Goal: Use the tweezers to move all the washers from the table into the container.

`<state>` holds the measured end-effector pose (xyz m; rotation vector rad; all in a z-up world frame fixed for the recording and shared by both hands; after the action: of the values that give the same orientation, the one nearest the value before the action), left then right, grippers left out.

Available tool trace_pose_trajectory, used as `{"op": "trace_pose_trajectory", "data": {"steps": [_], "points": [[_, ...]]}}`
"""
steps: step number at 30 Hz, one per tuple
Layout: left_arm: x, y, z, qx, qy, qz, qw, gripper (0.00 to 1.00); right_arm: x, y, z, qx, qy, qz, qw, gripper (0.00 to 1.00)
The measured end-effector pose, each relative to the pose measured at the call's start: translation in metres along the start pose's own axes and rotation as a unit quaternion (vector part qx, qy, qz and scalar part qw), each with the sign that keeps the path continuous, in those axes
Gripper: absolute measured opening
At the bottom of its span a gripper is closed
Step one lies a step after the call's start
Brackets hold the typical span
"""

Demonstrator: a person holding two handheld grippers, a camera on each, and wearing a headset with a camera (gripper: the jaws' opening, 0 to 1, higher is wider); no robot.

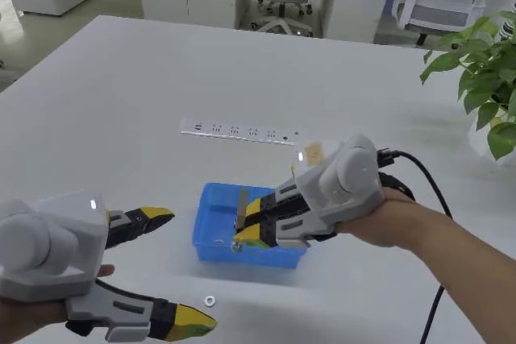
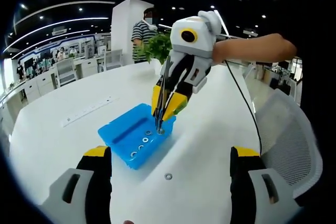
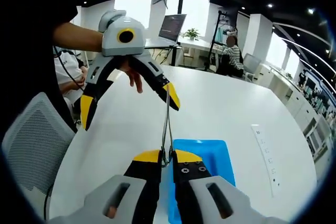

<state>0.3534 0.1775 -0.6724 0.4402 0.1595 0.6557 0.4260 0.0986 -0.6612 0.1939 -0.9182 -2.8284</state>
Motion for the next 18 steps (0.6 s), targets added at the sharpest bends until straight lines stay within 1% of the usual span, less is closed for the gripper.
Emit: {"op": "trace_pose_trajectory", "data": {"steps": [7, 15, 16, 18], "points": [[0.003, 0.002, -0.002, -0.002, 0.002, 0.006, 1.0000, 0.99, -0.013, -0.002, -0.001, -0.004, 0.006, -0.010, 0.9999, 0.09], [0.006, 0.004, -0.003, -0.002, 0.004, 0.012, 0.9999, 0.99, -0.026, -0.012, -0.011, 0.000, 0.022, -0.016, 0.9996, 0.09], [0.004, 0.003, -0.001, -0.003, 0.005, 0.013, 0.9999, 0.99, -0.027, -0.014, -0.012, 0.001, 0.022, -0.017, 0.9996, 0.09], [0.003, 0.003, 0.000, -0.003, 0.007, 0.014, 0.9999, 0.99, -0.031, -0.017, -0.015, 0.001, 0.022, -0.018, 0.9996, 0.09]]}}
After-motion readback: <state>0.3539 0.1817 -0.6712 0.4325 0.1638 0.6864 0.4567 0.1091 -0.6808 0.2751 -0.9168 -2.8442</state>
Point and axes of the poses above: the centre of the closed fingertips' face, and the gripper's own axes: y roughly backward along the fingers, x roughly to its left, z roughly out of its top, the point moved 4 cm from there along y, roughly backward along the fingers, and after that the axes turned 3 degrees about -y, right-handed, at the moved point
